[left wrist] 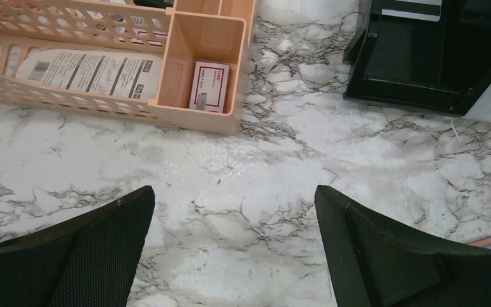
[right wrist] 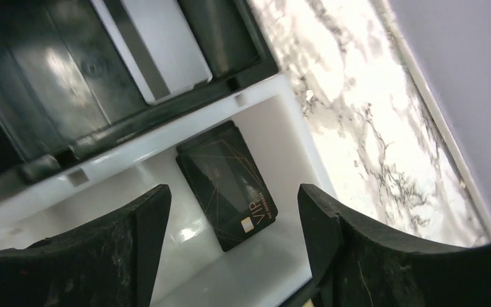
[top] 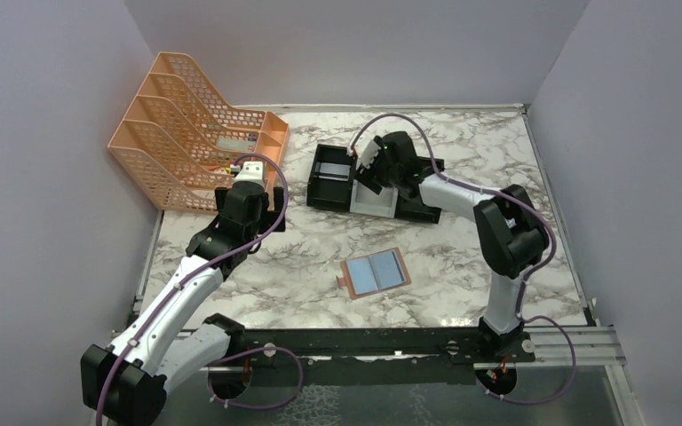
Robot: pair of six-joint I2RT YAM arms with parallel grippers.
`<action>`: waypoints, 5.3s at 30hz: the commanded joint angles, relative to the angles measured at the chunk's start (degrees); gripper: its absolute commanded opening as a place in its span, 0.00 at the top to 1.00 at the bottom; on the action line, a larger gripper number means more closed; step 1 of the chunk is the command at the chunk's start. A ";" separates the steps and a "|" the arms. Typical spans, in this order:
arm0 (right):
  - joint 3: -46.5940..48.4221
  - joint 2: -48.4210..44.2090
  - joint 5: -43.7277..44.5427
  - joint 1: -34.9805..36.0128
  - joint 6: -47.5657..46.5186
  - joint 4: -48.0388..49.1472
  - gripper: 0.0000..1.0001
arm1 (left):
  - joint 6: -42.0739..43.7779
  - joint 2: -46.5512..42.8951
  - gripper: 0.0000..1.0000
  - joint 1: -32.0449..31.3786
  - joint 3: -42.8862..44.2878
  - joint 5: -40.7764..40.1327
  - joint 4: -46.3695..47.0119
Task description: Take the credit cards out of the card holder
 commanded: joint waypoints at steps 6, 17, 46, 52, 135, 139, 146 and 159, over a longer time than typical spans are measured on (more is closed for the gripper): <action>-11.56 -18.65 -3.42 -0.18 39.36 5.02 0.23 | 0.43 -0.23 0.01 0.42 0.02 0.69 0.11; -19.36 -23.33 -19.92 -0.18 59.16 -11.59 0.23 | 0.47 0.60 0.01 0.43 0.11 0.64 0.16; -13.64 -15.35 5.04 -2.37 50.90 -20.76 0.20 | 0.70 2.47 0.01 0.42 0.29 2.62 0.25; -15.65 -18.31 0.35 -2.38 50.08 -20.53 0.20 | 0.42 2.73 0.01 0.43 0.30 5.38 0.38; -47.98 -31.42 -36.75 -2.38 75.69 5.62 0.55 | -23.09 30.35 0.83 -26.58 -3.75 23.35 18.89; -48.45 -31.14 -38.74 -2.38 77.76 8.62 0.55 | -23.03 30.08 0.83 -26.60 -3.71 23.10 18.84; -49.30 -29.94 -42.86 -2.38 81.48 14.26 0.55 | -22.86 30.25 0.83 -26.58 -3.43 23.21 18.89; -50.20 -22.76 -48.63 -2.05 89.86 29.09 0.54 | -24.59 29.10 0.82 -26.59 -3.58 20.93 19.43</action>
